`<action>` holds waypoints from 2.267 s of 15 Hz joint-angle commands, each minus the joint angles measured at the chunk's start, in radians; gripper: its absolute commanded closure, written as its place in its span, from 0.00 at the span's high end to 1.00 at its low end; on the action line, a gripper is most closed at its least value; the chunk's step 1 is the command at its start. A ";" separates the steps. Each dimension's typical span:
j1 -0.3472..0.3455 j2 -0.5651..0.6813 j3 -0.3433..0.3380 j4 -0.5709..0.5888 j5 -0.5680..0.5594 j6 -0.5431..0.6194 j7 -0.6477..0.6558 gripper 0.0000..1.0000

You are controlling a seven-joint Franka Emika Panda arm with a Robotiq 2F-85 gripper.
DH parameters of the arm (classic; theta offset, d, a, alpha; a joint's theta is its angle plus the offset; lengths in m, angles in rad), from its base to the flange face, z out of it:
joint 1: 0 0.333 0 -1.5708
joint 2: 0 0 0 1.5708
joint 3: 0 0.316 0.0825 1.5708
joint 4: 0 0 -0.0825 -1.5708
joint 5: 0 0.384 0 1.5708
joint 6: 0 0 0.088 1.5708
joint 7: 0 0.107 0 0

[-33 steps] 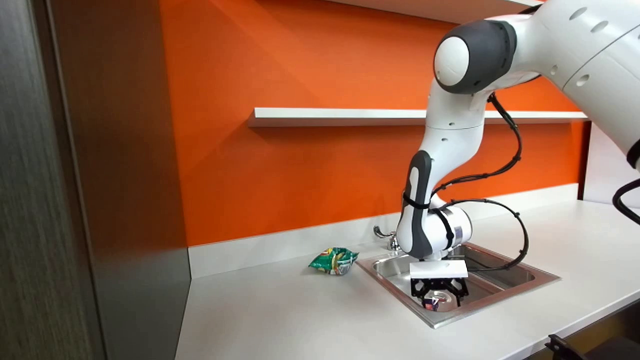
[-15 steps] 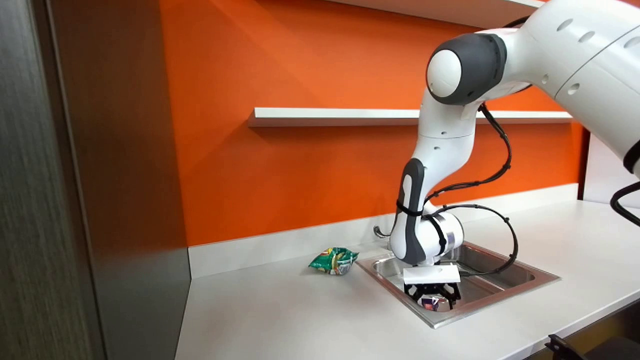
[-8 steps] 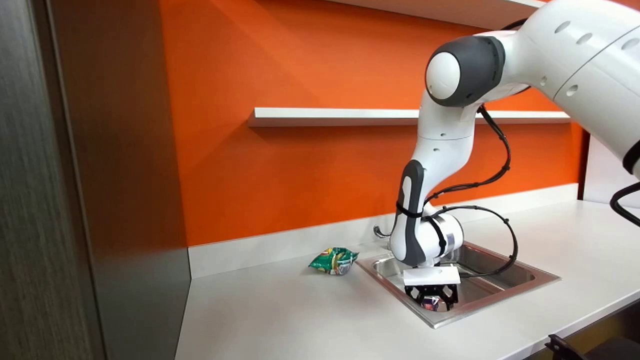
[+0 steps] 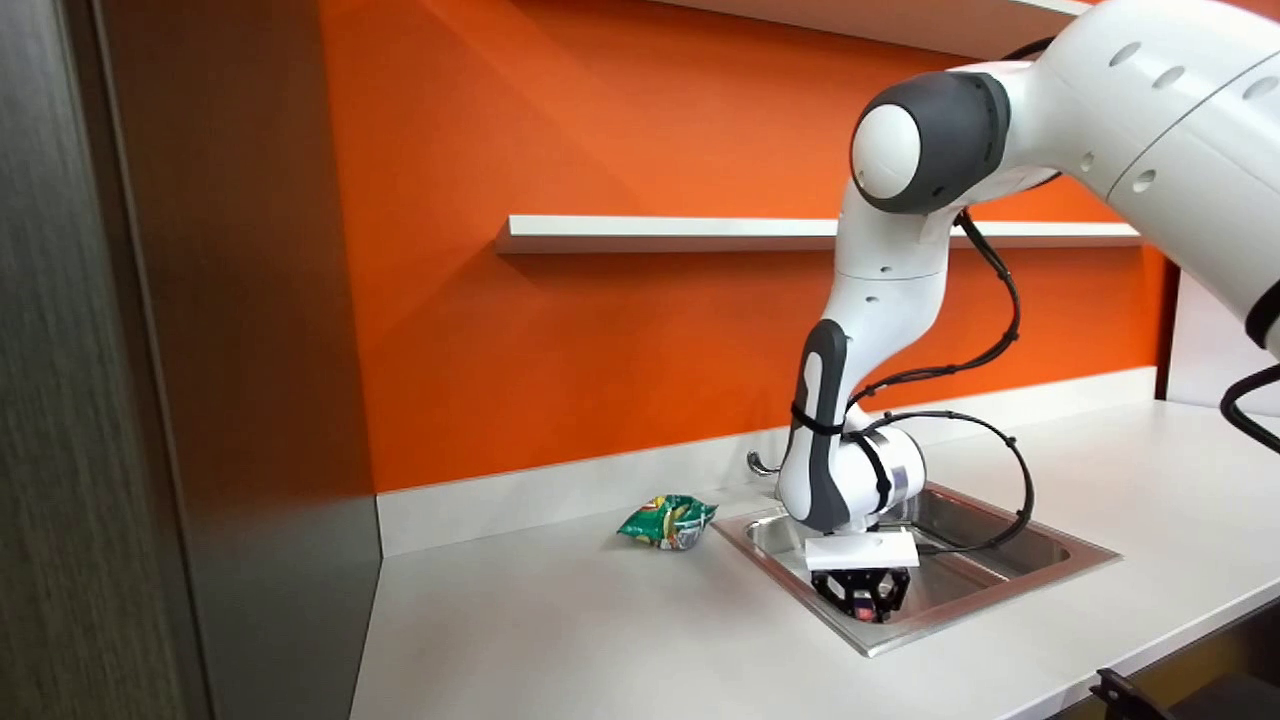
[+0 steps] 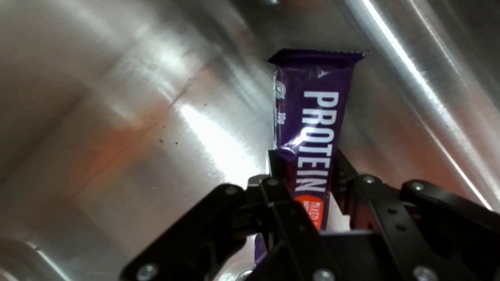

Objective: Remove the purple packet from the sink and place it on the left side of the counter.

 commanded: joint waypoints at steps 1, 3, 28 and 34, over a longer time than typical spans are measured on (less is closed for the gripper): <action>-0.012 0.010 0.015 0.015 0.021 0.000 -0.007 0.08; -0.011 0.003 0.015 0.010 0.020 -0.001 -0.010 0.08; 0.018 -0.637 0.019 -0.391 -0.354 -0.042 -0.210 0.08; -0.025 -0.681 0.216 -0.412 -0.282 -0.052 -0.442 0.08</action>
